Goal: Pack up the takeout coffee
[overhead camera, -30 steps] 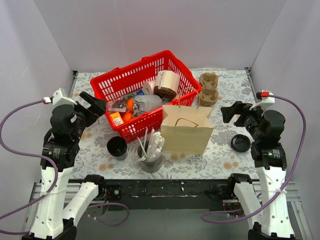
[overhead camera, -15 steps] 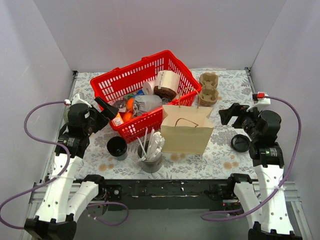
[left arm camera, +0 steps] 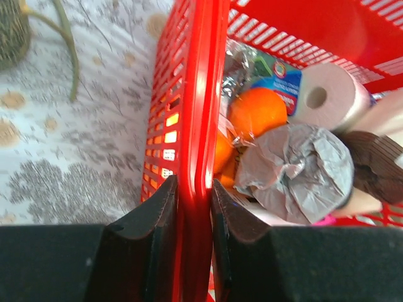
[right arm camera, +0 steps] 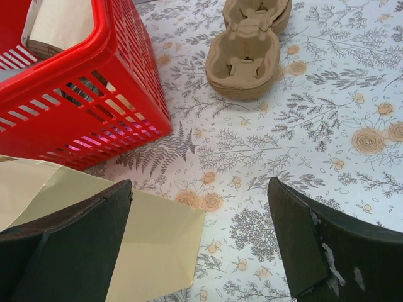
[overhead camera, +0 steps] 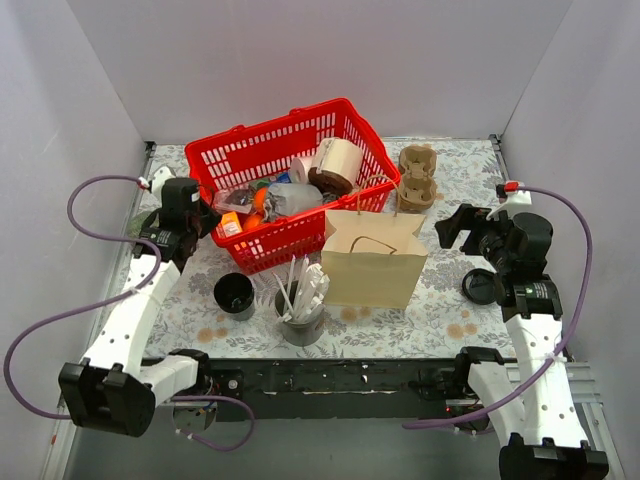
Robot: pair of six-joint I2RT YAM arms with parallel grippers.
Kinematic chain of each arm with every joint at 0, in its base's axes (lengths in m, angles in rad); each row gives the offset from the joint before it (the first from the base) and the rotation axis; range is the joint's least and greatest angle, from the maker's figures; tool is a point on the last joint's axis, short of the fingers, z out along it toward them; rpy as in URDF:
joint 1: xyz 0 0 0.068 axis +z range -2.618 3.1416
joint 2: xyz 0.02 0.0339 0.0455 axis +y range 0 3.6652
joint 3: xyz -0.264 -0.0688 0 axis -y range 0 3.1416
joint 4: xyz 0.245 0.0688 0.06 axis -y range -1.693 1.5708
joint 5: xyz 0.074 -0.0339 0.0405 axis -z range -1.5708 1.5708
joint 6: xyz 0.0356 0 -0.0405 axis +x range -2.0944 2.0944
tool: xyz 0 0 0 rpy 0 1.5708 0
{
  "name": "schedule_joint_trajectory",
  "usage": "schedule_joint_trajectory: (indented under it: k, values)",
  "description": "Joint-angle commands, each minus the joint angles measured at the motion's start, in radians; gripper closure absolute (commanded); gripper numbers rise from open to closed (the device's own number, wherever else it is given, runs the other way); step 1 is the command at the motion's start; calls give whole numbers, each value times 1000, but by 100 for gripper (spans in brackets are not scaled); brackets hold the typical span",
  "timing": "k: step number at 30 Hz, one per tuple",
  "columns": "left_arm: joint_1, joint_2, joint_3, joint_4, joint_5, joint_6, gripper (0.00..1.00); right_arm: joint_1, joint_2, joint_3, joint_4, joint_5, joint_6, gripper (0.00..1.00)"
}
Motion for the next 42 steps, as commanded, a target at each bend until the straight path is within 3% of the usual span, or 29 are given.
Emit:
schedule_joint_trajectory:
  k: [1, 3, 6, 13, 19, 21, 24, 33, 34, 37, 38, 40, 42]
  values:
    - [67, 104, 68, 236, -158, 192, 100, -1, 20, 11, 47, -3, -21, 4]
    - [98, 182, 117, 300, -70, 312, 100, -1, 18, 8, 47, -1, -27, 4]
    - [133, 297, 223, 304, -184, 402, 100, -1, 18, 8, 47, 3, -36, 5]
    - [279, 515, 375, 357, -23, 618, 100, -3, 9, 22, 30, 35, -56, 5]
    - [390, 599, 495, 349, 158, 762, 100, -1, 2, 8, 41, 40, -65, 5]
    - [408, 632, 521, 354, 161, 819, 100, -1, 6, 17, 33, 49, -68, 6]
    - [426, 684, 594, 331, 119, 830, 100, -1, 11, 12, 39, 63, -70, 6]
    - [445, 762, 725, 300, 26, 661, 100, -3, 34, 14, 43, 80, -67, 7]
    - [445, 764, 728, 300, 37, 647, 79, -3, 35, 14, 43, 82, -67, 7]
    - [445, 757, 730, 297, 94, 621, 51, -3, 32, 15, 41, 80, -68, 6]
    - [445, 742, 731, 294, 102, 604, 26, -3, 32, 15, 41, 80, -67, 6]
    - [445, 721, 737, 281, 129, 586, 6, -3, 31, 17, 41, 78, -65, 6]
    - [442, 682, 748, 268, 154, 561, 2, -3, 26, 18, 39, 77, -64, 6]
